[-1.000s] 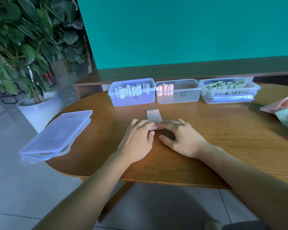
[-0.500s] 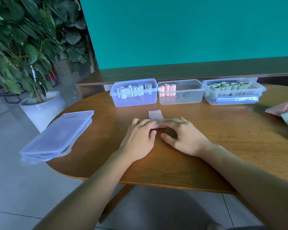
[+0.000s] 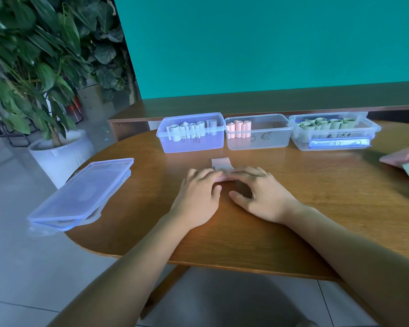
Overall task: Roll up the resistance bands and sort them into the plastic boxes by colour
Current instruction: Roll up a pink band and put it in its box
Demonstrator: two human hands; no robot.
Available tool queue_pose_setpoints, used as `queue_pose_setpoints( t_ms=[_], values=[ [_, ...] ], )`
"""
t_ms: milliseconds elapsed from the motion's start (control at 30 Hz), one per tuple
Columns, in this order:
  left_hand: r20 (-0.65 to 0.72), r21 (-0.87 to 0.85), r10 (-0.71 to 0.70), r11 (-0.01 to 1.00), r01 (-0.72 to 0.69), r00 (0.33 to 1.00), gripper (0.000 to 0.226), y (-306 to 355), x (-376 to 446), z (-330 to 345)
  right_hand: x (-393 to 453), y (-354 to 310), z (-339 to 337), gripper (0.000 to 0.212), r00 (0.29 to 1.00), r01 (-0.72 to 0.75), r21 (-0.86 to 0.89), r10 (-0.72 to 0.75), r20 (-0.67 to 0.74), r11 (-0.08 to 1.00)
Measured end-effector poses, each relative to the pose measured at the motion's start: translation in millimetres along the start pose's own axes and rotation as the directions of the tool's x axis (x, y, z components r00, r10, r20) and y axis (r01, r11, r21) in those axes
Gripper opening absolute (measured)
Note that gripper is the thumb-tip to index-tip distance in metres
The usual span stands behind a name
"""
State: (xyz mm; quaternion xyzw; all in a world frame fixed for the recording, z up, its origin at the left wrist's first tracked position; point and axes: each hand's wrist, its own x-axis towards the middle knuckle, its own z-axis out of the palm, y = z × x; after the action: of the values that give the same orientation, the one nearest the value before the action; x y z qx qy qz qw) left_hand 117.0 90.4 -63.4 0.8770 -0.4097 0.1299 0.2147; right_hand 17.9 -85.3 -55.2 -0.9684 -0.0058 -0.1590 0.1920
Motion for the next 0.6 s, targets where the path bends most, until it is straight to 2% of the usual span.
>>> queue_pose_setpoints(
  t_ms=[133, 267, 367, 467, 600],
  values=[
    [-0.033, -0.020, 0.003, 1.000, -0.004, 0.999, 0.043, 1.7, 1.3, -2.6, 3.3, 1.6, 1.2, 0.052, 0.999, -0.033, -0.050, 0.035, 0.026, 0.998],
    [-0.036, -0.057, 0.027, 0.998, -0.029, 0.999, 0.040, 2.2, 1.2, -3.7, 4.0, 0.4, -1.5, 0.046, 1.000, -0.013, -0.018, 0.013, 0.010, 1.000],
    [-0.012, -0.076, -0.029, 0.997, 0.028, 1.000, 0.052, 1.4, 2.4, -3.6, 2.5, 1.1, -2.4, 0.039, 0.998, 0.026, 0.063, -0.022, -0.062, 0.998],
    [-0.016, -0.140, -0.053, 0.989, 0.050, 0.998, 0.058, 4.1, -0.9, -9.0, 1.3, 3.8, -1.8, 0.038, 0.983, 0.013, 0.141, 0.013, -0.185, 0.990],
    [0.013, -0.153, -0.051, 0.987, 0.052, 0.999, 0.058, 8.6, -6.5, -14.9, 0.4, 4.1, -3.1, 0.032, 0.976, -0.012, 0.208, 0.056, -0.208, 0.978]
  ],
)
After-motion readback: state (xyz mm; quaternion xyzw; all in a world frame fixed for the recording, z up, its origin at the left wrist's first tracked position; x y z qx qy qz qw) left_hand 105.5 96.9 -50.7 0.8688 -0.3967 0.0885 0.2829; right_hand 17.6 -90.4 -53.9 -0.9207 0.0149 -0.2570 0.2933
